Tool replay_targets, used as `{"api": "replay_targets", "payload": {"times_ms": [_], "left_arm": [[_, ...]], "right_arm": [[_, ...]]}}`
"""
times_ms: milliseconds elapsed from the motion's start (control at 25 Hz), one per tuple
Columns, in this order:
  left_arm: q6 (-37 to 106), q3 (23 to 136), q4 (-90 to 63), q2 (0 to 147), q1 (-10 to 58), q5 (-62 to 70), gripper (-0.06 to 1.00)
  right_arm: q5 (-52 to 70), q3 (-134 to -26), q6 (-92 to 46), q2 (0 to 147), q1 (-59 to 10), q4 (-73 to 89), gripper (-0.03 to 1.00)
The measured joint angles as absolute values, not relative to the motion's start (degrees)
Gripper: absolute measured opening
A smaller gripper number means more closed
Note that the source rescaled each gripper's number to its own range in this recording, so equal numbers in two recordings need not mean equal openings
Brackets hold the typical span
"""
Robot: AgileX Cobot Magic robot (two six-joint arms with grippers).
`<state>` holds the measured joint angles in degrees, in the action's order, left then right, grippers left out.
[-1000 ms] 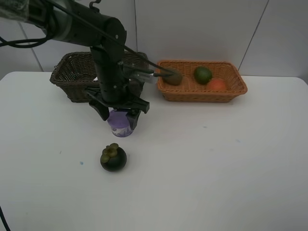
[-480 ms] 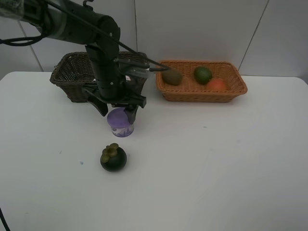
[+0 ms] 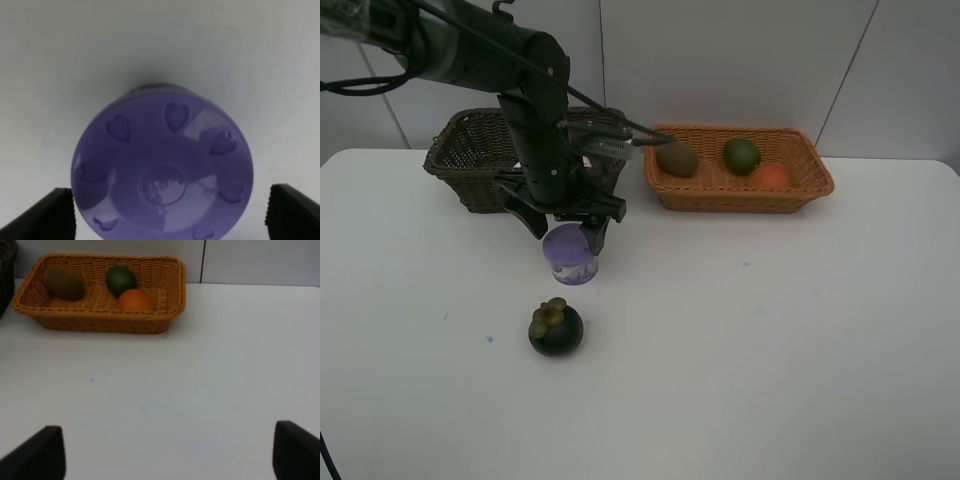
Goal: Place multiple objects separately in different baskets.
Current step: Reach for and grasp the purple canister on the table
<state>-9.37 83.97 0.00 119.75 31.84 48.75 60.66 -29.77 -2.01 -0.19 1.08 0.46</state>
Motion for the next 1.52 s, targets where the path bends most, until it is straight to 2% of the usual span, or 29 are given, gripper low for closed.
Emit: {"api": "replay_targets", "payload": {"times_ms": [720, 1520], "left_arm": [[-9.3, 83.9, 0.0, 123.3, 31.8, 51.4, 1.0], [-9.3, 83.9, -0.5, 123.8, 31.1, 45.5, 1.0]], "right_arm": [[60.7, -29.8, -2.0, -0.2, 1.1, 0.5, 1.0], [60.7, -29.8, -2.0, -0.2, 1.1, 0.5, 1.0]]}}
